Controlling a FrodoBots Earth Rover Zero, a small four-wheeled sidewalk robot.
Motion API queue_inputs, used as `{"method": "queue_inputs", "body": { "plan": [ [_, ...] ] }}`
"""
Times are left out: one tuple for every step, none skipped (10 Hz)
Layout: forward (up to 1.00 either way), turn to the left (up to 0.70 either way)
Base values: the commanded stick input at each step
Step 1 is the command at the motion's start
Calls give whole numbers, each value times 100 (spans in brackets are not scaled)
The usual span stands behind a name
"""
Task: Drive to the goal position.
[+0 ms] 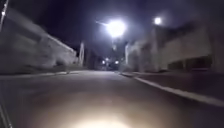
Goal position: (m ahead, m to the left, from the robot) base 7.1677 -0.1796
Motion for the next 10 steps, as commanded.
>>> {"method": "queue_inputs", "body": {
  "plan": [
    [70,2],
    [70,2],
    [70,2],
    [70,2],
    [70,2],
    [70,2],
    [70,2],
    [70,2],
    [70,2],
    [70,2]
  ]
}}
